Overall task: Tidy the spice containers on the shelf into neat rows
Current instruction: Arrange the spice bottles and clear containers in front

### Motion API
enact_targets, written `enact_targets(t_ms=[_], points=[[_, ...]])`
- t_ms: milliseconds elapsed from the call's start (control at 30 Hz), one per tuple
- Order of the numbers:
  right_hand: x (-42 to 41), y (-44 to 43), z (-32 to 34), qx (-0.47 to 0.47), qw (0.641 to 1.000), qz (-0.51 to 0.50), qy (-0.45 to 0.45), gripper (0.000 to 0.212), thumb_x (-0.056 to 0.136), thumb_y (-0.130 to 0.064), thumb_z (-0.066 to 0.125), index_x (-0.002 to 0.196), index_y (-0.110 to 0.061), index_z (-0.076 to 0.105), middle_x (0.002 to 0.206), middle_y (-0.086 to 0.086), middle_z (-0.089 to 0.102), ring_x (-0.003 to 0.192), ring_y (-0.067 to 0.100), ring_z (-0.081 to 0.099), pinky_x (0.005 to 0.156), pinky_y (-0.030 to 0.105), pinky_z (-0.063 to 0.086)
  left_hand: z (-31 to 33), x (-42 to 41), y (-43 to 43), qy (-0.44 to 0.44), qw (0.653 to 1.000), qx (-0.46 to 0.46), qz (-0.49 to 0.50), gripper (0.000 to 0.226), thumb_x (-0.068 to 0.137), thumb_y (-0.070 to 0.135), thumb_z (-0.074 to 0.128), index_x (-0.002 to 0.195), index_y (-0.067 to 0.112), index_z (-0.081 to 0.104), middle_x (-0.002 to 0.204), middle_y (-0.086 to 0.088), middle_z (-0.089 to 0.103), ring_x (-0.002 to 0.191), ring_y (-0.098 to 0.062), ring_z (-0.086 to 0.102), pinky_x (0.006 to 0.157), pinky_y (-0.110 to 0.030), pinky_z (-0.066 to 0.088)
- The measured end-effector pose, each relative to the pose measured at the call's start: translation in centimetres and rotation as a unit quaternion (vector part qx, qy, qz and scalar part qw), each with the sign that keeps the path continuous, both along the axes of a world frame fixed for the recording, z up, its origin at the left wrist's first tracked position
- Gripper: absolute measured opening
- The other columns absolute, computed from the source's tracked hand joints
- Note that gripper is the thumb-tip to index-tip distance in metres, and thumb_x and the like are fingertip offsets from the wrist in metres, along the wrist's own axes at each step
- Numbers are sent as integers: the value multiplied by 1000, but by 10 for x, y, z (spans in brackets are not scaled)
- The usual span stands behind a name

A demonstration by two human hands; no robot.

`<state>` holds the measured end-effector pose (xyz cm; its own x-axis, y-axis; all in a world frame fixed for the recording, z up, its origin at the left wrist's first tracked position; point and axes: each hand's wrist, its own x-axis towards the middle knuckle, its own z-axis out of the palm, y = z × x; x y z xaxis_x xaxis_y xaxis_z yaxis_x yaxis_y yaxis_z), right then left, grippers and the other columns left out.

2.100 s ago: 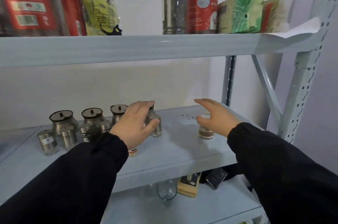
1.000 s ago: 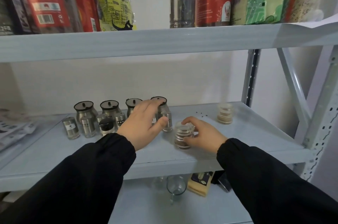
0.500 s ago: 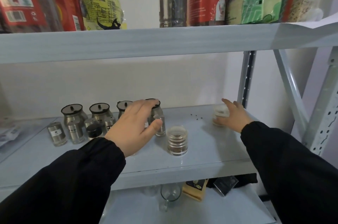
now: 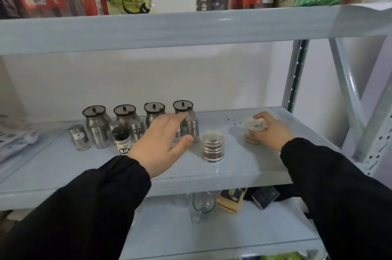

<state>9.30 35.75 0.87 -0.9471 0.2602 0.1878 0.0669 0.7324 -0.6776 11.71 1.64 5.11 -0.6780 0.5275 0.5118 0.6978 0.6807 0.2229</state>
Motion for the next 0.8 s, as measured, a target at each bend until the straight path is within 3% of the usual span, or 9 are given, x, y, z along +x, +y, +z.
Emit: enact_targets(t_ms=[200,800], points=[[32,-37,-3,21,1000,19,-7,52,83,-31,74,127,-28,47,102,8,64,86,22,60,72,29,42,3,13,-24,-7,1000,-2,-22,64,94,61,28,149,29,23,151,5,31,140,-9,18,111,-27,19],[56,-77,0,44,998,-13,-37,52,84,-31,72,125,-31,40,100,13,67,87,28,64,82,37,52,5,11,-118,-39,999,8,27,68,88,65,25,148,32,24,151,3,33,140,-12,19,112,-32,24]])
